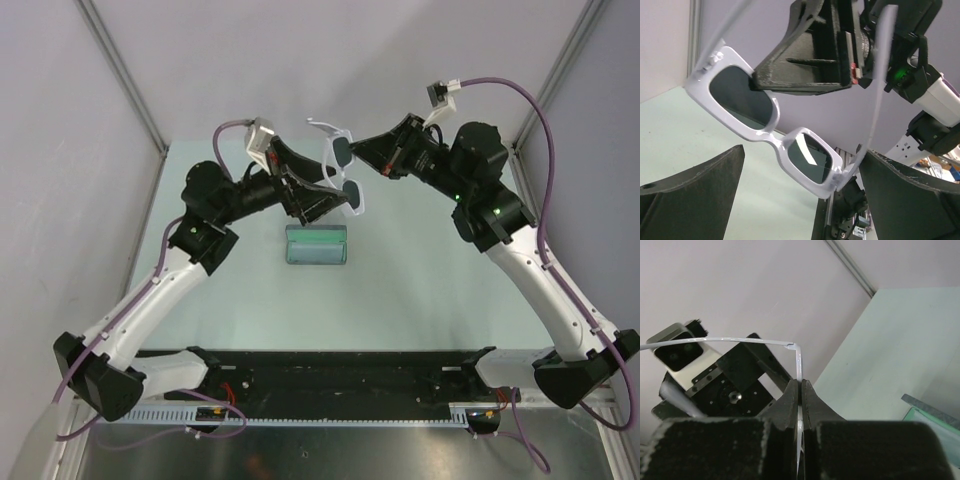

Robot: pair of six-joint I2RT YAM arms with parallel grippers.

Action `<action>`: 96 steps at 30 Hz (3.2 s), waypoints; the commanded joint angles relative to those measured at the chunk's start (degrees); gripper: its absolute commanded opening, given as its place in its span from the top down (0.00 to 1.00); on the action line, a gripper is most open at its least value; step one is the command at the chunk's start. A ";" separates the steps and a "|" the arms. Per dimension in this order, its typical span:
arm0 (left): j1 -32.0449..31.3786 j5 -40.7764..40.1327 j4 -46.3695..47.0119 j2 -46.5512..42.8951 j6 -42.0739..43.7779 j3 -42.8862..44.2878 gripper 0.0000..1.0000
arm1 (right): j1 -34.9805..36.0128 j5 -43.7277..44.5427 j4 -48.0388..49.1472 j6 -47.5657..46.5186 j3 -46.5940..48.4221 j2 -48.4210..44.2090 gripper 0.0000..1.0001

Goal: Organize the sunglasses
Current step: Fold the left temple of the sunglasses on the sunglasses, then pass from the right arm to the left

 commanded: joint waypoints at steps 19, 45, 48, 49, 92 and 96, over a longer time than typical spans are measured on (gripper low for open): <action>-0.16 0.28 1.28 0.19 -1.03 2.06 0.00 | -0.21 -13.60 7.04 -0.80 -0.49 -4.96 1.00; 1.77 2.22 5.23 1.77 -22.83 5.49 0.39 | -5.05 -19.48 18.81 4.92 -1.81 -4.79 1.00; 1.68 0.81 5.41 1.77 -22.31 6.45 0.41 | -4.61 -19.66 18.72 5.09 -1.72 -4.53 1.00; 1.77 0.46 5.50 1.86 -22.30 6.72 0.41 | -4.26 -19.57 18.46 4.66 -1.72 -4.52 1.00; 0.54 2.48 13.32 2.03 -27.49 3.82 0.69 | -2.15 -17.64 21.36 5.36 -1.90 -2.86 1.00; -0.69 1.95 13.76 2.47 -28.02 3.47 0.68 | -2.06 -17.64 21.27 5.18 -1.90 -2.42 1.00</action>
